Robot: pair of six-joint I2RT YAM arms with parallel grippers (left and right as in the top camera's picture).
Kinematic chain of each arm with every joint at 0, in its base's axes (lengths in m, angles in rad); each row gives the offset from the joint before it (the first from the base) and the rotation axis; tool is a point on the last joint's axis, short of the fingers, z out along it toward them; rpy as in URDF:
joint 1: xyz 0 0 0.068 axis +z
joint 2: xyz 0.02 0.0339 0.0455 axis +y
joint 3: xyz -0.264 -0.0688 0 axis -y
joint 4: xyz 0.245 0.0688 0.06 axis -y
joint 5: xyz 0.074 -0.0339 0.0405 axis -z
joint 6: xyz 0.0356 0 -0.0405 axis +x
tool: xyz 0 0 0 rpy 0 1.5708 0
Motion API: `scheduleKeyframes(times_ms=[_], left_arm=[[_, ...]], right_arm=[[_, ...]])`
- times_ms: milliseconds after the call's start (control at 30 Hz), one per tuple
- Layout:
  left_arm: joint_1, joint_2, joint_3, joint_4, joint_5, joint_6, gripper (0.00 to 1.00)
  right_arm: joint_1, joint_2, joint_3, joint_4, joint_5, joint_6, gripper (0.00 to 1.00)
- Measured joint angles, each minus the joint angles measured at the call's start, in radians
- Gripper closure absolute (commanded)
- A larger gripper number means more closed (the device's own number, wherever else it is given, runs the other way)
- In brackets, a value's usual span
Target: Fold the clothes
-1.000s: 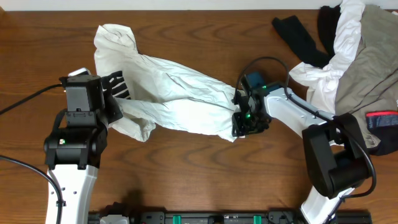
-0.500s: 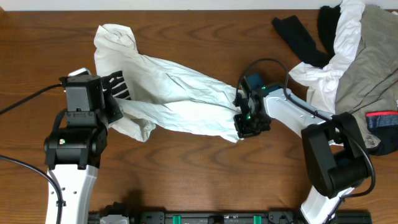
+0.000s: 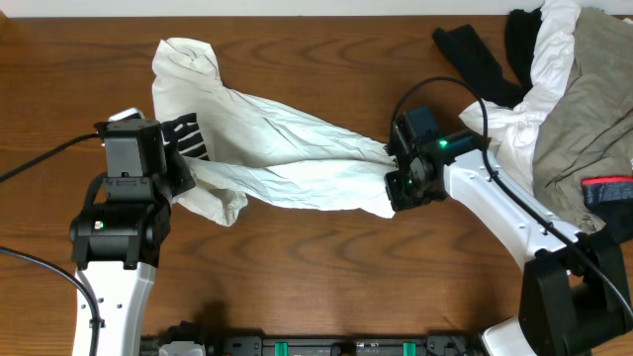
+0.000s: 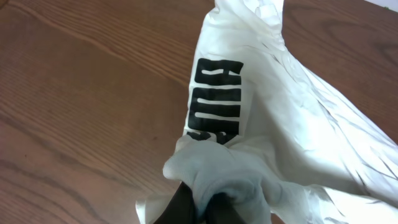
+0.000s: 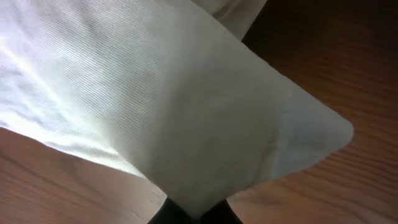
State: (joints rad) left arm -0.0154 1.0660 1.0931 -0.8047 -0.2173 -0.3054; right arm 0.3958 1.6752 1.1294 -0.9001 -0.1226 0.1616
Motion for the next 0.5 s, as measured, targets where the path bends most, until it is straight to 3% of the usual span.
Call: scheduleKeyframes(times_ms=[500], left_arm=[[0.000, 0.000, 0.000, 0.000, 0.000, 0.000, 0.93]], right_arm=[[-0.003, 0.000, 0.000, -0.003, 0.070, 0.000, 0.94]])
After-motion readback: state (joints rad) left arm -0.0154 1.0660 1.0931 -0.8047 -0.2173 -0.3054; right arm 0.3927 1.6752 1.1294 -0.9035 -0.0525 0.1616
